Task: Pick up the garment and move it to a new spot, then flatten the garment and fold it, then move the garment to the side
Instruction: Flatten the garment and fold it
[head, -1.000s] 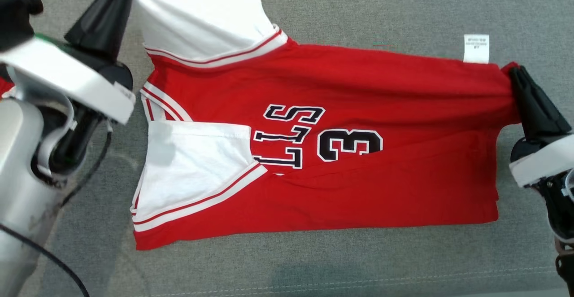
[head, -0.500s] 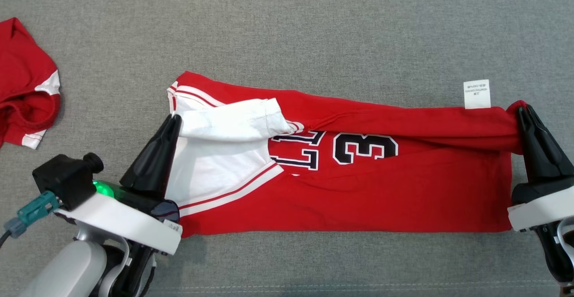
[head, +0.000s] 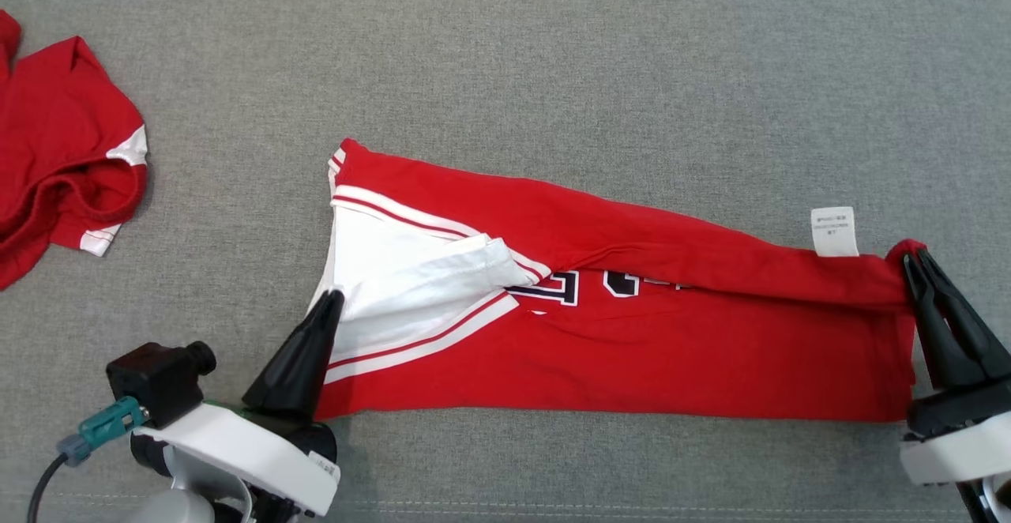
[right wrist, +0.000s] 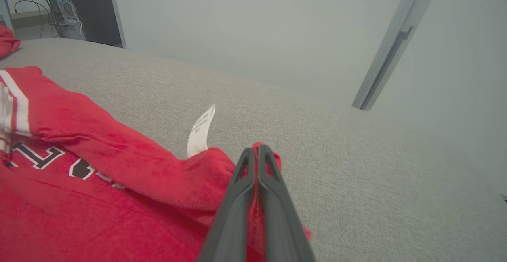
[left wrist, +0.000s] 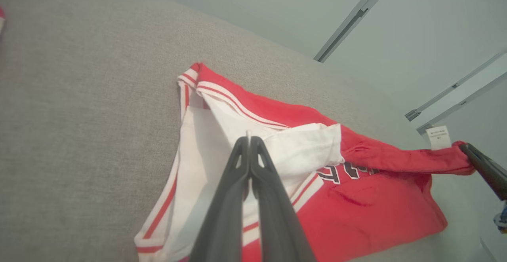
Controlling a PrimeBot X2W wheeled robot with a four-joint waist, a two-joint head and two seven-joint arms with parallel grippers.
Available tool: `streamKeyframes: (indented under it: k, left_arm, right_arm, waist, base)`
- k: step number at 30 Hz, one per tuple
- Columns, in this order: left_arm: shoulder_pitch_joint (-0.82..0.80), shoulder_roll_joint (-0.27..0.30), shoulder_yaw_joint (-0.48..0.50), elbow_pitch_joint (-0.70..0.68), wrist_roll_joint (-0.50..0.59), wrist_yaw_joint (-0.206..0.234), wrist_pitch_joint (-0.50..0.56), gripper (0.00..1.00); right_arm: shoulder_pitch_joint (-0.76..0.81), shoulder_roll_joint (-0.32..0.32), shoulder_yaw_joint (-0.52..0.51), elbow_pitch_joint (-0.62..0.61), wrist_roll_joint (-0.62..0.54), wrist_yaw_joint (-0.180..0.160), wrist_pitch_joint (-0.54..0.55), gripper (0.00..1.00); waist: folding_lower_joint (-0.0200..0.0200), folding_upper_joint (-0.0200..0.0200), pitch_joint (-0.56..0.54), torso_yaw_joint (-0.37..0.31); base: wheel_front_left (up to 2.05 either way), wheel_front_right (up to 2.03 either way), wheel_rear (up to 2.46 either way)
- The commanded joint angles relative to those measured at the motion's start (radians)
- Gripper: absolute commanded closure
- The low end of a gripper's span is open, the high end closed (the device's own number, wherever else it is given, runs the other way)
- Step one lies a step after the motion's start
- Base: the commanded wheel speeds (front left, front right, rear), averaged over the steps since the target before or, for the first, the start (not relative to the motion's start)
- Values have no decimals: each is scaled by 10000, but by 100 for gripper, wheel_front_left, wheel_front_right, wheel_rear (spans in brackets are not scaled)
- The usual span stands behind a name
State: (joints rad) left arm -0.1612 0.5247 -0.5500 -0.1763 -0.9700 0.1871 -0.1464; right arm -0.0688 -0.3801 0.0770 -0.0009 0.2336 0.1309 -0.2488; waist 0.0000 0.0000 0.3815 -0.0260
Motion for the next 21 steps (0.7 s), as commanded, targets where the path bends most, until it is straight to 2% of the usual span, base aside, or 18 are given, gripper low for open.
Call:
streamKeyframes:
  k: [1,2,3,4,5,6,8,12,17,21]
  left_arm:
    - [-24,243,333,-131,-118,-5,-23,100]
    - [12,235,257,-53,-168,-44,68,82]
    - [37,204,215,23,-220,-65,113,53]
    - [24,129,159,201,-254,-126,111,0]
    - [15,95,131,282,-253,-149,99,0]
    - [11,57,145,353,-233,-125,34,0]
    - [46,25,162,455,-113,-27,-122,0]
    - [96,141,191,487,405,326,-425,0]
    - [242,323,342,324,1366,1247,-774,0]
    - [511,344,357,46,2093,1960,-939,0]
  right_arm:
    - [332,-298,132,-244,-49,-2,-125,100]
    - [441,-281,184,-277,-46,-2,-126,100]
    - [533,-278,266,-332,-57,-2,-126,100]
    - [739,-184,252,-259,-25,-2,-127,81]
    - [816,-137,243,-308,-4,-2,-127,65]
    - [935,-56,162,-262,51,-2,-128,57]
    - [1138,70,32,-137,98,-2,-128,0]
    - [1541,258,-323,-263,164,-2,-128,0]
    - [2180,561,-881,-579,404,-2,-129,0]
    - [2321,1307,-1819,-556,765,-2,-129,0]
  waist:
    - [0,0,-45,15]
    - [0,0,-83,38]
    - [0,0,-116,53]
    - [0,0,-197,107]
    - [0,0,-230,129]
    - [0,0,-256,146]
    - [0,0,-374,167]
    - [0,0,-630,283]
    - [0,0,-1018,361]
    - [0,0,-1382,363]
  base:
    - [0,0,0]
    - [0,0,0]
    - [0,0,0]
    - [0,0,0]
    - [0,0,0]
    - [0,0,0]
    - [0,0,0]
    - [0,0,0]
    - [0,0,0]
    - [0,0,0]
